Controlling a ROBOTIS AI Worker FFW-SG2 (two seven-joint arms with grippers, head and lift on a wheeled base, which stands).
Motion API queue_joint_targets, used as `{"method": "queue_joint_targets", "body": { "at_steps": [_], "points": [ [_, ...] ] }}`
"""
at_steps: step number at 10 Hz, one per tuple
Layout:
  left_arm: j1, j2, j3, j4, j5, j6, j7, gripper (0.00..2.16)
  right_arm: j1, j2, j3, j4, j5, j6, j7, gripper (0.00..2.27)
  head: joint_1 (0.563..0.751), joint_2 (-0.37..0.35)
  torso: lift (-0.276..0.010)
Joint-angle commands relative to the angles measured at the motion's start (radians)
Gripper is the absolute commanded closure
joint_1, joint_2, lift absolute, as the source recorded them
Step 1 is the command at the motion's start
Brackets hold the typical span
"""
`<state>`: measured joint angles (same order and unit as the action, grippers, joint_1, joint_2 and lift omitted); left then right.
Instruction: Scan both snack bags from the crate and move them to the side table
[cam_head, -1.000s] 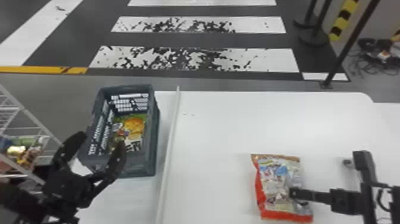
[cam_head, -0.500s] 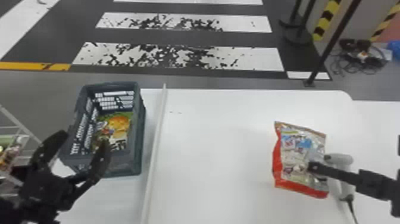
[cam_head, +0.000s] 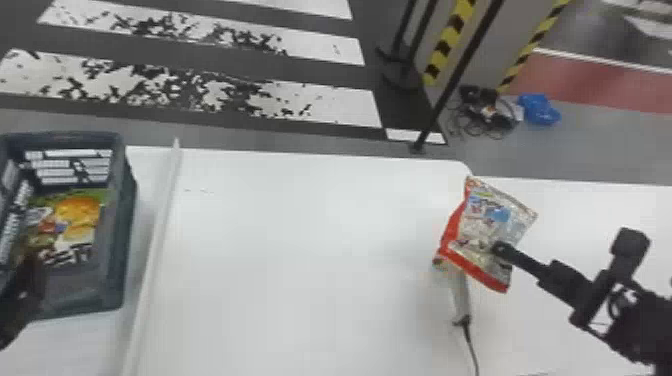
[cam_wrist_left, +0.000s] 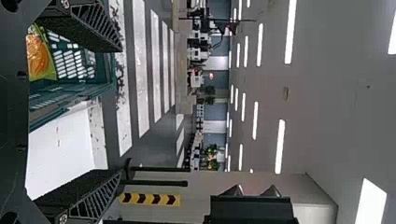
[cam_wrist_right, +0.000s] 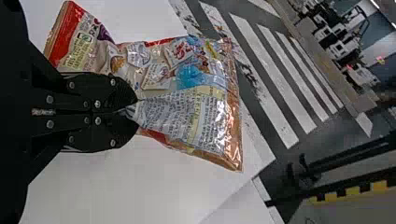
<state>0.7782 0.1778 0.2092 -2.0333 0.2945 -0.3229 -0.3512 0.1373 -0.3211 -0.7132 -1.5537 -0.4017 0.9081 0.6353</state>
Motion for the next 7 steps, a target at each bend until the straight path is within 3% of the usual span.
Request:
{"method": "queue_joint_targets", "body": {
  "at_steps": [1, 5, 7],
  "points": [
    [0.009, 0.0, 0.002, 0.004, 0.0, -0.003, 0.0, 0.07, -0.031, -0.03, -0.02, 0.101, 0.011, -0.114, -0.048, 2.25, 0.695, -0.334, -0.029],
    [0.026, 0.0, 0.001, -0.012, 0.0, -0.024, -0.006, 0.07, -0.071, -0.065, -0.048, 0.277, -0.011, -0.347, -0.319, 2.25, 0.695, -0.35, -0.029],
    [0.041, 0.0, 0.004, -0.012, 0.0, -0.058, -0.006, 0.07, -0.102, -0.09, -0.009, 0.394, -0.043, -0.449, -0.557, 2.22, 0.695, -0.35, -0.029]
  ]
}}
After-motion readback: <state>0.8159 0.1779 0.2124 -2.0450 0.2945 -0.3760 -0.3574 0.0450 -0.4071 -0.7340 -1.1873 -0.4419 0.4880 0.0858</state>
